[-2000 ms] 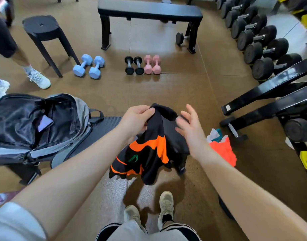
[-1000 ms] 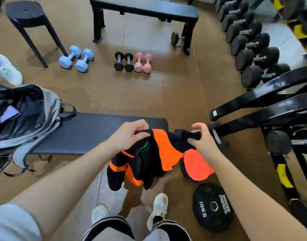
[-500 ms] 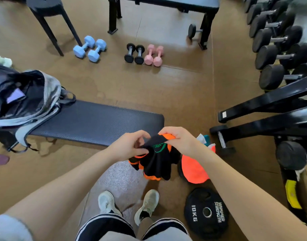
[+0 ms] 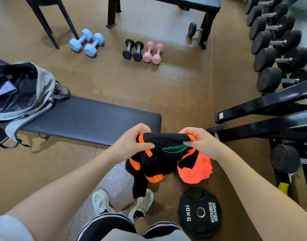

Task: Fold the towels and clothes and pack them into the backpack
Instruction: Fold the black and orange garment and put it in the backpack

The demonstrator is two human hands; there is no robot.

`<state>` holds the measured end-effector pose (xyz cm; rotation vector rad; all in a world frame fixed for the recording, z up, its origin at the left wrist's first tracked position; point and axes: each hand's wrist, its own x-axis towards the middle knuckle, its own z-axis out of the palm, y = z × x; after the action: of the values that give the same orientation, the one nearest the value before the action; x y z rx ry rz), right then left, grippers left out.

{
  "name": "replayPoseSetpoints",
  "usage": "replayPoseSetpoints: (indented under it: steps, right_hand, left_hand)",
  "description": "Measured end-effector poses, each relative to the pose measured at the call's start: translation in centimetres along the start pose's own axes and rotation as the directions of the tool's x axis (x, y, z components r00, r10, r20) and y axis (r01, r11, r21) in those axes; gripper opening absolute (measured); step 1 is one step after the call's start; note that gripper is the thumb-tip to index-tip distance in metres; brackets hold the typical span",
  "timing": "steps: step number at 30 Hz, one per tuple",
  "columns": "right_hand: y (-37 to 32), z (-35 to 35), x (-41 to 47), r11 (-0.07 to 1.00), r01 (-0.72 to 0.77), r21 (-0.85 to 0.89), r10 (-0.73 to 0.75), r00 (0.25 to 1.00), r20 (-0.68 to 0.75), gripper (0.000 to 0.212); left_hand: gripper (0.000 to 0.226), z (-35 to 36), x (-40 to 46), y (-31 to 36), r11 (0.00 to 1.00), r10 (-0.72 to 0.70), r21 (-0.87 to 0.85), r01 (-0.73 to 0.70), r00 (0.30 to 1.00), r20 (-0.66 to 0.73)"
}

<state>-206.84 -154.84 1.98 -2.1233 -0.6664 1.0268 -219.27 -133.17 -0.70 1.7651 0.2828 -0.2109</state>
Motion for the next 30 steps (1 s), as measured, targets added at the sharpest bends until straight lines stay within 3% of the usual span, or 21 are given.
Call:
replayPoseSetpoints:
  steps: [2, 5, 7, 10, 12, 15, 18, 20, 22, 24, 25, 27, 30]
  right_hand:
    - [-0.8, 0.0, 0.6, 1.0, -0.015, -0.015, 0.017, 0.994, 0.107, 0.032]
    - [-2.2, 0.7, 1.5, 0.993, -0.068, 0.098, 0.041, 0.967, 0.252, 0.031]
    - [-2.8, 1.7, 2.1, 0.985, -0.082, 0.15, 0.049, 0.976, 0.212, 0.015]
    - [-3.3, 2.4, 3.1, 0.99, 0.08, 0.118, -0.085, 0.995, 0.043, 0.018]
    - [-3.5, 2.2, 3.4, 0.984, 0.109, 0.142, -0.112, 0.994, 0.008, 0.021]
    - [-3.0, 2.3, 3.7, 0.984, 0.084, 0.156, -0.097, 0.992, 0.076, 0.023]
    - [-3.0, 2.5, 3.4, 0.961, 0.021, 0.277, -0.089, 0.967, 0.237, 0.02]
    - [-3.0, 3.3, 3.5, 0.985, -0.054, 0.163, -0.003, 0.943, 0.332, 0.028]
    - [-2.6, 4.7, 3.8, 0.99, -0.138, -0.032, 0.142, 0.944, 0.297, 0.042]
    - [-1.5, 6.3, 4.4, 0.976, -0.163, -0.147, 0.194, 0.955, 0.224, 0.025]
    - [-1.1, 7.1, 4.6, 0.972, -0.167, -0.163, 0.204, 0.947, 0.249, 0.008]
    - [-0.7, 8.4, 4.6, 0.973, -0.179, -0.146, 0.222, 0.898, 0.38, 0.03]
    - [-0.5, 10.0, 4.7, 0.977, -0.2, -0.077, 0.208, 0.806, 0.554, 0.039]
  left_hand:
    - [0.034, -0.4, 0.0, 0.7, 0.994, 0.061, 0.098, -0.056, 0.997, -0.055]
    - [0.036, -0.9, 0.2, 1.2, 0.952, 0.163, 0.271, -0.142, 0.985, -0.054]
    - [0.031, -1.1, 0.2, 1.2, 0.911, 0.213, 0.364, -0.193, 0.977, -0.017]
    - [0.027, -1.7, 0.0, -0.2, 0.85, 0.251, 0.46, -0.257, 0.965, 0.076]
    - [0.026, -2.5, 0.0, -1.7, 0.832, 0.186, 0.512, -0.213, 0.977, 0.105]
    - [0.012, -3.8, -0.1, -4.3, 0.821, 0.061, 0.561, -0.104, 0.994, 0.095]
    - [0.016, -4.5, -0.6, -6.3, 0.853, 0.085, 0.52, -0.042, 0.995, -0.058]
    - [0.012, -4.3, -0.8, -6.2, 0.899, 0.129, 0.434, -0.059, 0.982, -0.135]
    - [0.011, -3.9, -1.0, -5.6, 0.917, 0.179, 0.38, -0.121, 0.976, -0.121]
    - [0.011, -3.7, -1.3, -4.9, 0.894, 0.249, 0.402, -0.199, 0.966, -0.076]
    - [0.01, -3.7, -1.5, -4.7, 0.874, 0.287, 0.426, -0.235, 0.956, -0.062]
    - [0.012, -4.2, -2.1, -4.5, 0.848, 0.335, 0.453, -0.276, 0.941, -0.053]
    - [0.014, -5.1, -3.0, -4.7, 0.843, 0.346, 0.453, -0.292, 0.937, -0.04]
